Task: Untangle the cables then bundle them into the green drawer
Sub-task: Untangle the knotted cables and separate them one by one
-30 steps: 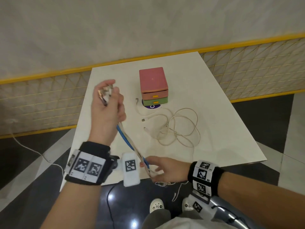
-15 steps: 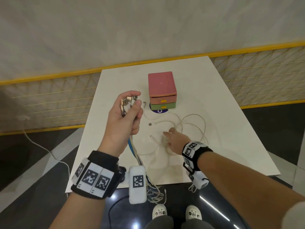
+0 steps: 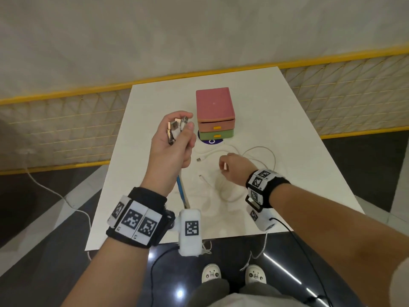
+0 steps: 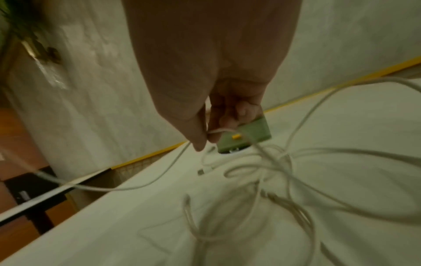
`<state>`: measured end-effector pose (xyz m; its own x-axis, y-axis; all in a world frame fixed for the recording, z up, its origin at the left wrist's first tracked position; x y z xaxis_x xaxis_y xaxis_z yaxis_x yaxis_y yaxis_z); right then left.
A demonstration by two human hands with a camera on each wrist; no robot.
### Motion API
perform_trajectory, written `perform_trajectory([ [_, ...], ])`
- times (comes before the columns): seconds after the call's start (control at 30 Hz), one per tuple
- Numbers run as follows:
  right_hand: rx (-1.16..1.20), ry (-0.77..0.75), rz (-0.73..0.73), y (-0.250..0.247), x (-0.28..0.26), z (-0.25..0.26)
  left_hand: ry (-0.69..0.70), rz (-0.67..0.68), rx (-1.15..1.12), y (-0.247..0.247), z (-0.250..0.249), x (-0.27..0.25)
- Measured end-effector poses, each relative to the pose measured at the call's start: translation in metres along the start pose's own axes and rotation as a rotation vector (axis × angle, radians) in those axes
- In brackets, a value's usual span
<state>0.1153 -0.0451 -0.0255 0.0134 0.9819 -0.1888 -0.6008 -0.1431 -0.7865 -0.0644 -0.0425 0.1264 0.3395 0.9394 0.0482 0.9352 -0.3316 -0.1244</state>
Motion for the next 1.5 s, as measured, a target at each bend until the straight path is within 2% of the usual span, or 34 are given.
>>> perform_trajectory([
  [0.13, 0.09, -0.012, 0.07, -0.017, -0.029, 0.022, -0.003, -0.01, 0.003, 0.008, 0.007, 0.005],
  [0.17, 0.138, -0.014, 0.155, -0.016, -0.041, 0.027, -0.004, -0.01, 0.007, 0.009, 0.008, 0.007],
  [0.23, 0.17, -0.01, 0.429, -0.008, -0.067, 0.035, -0.011, -0.005, 0.01, 0.011, 0.01, 0.009],
  [0.3, 0.071, 0.019, 0.695, 0.001, -0.089, 0.038, -0.017, 0.006, 0.014, 0.011, 0.011, 0.011],
  [0.37, -0.018, 0.045, 0.771, 0.004, -0.096, 0.031, -0.023, 0.023, 0.014, 0.011, 0.012, 0.012],
  [0.43, -0.042, 0.045, 0.657, -0.001, -0.088, 0.019, -0.027, 0.042, 0.007, 0.011, 0.013, 0.012],
  [0.57, -0.029, 0.033, 0.294, -0.005, -0.057, -0.002, -0.034, 0.046, -0.001, 0.01, 0.018, 0.009],
  [0.63, 0.028, 0.03, 0.205, 0.003, -0.041, -0.002, -0.048, 0.041, 0.015, 0.01, 0.021, 0.007],
  [0.8, 0.046, 0.006, 0.164, 0.039, -0.005, 0.017, -0.094, 0.019, 0.047, 0.005, 0.03, 0.003],
  [0.93, -0.103, 0.081, 0.204, 0.063, 0.01, 0.019, -0.118, -0.045, 0.02, -0.006, 0.037, 0.0],
  [1.03, -0.071, 0.094, 0.172, 0.065, 0.013, 0.02, -0.119, -0.077, 0.001, -0.015, 0.039, -0.002],
  [1.13, 0.116, 0.023, 0.036, 0.048, 0.008, 0.03, -0.134, -0.136, 0.006, -0.021, 0.044, -0.002],
  [1.3, 0.423, -0.187, -0.239, -0.007, -0.021, 0.057, -0.203, -0.228, 0.041, -0.013, 0.051, 0.007],
  [1.4, 0.54, -0.268, -0.27, -0.039, -0.043, 0.073, -0.172, -0.209, 0.063, 0.006, 0.047, 0.015],
  [1.5, 0.566, -0.324, -0.251, -0.052, -0.054, 0.078, -0.11, -0.129, 0.069, 0.027, 0.038, 0.022],
])
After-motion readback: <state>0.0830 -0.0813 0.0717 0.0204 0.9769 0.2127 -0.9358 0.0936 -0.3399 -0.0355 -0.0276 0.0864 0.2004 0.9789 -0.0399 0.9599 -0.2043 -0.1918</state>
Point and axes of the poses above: each hand's wrist, its own x-axis towards the middle knuckle, its own y-axis out of the palm, z = x × y, the point moved 2 cm from there along x, towards the middle knuckle, and after that the axes turned 12 degrees about x, right-handed, at the moved point
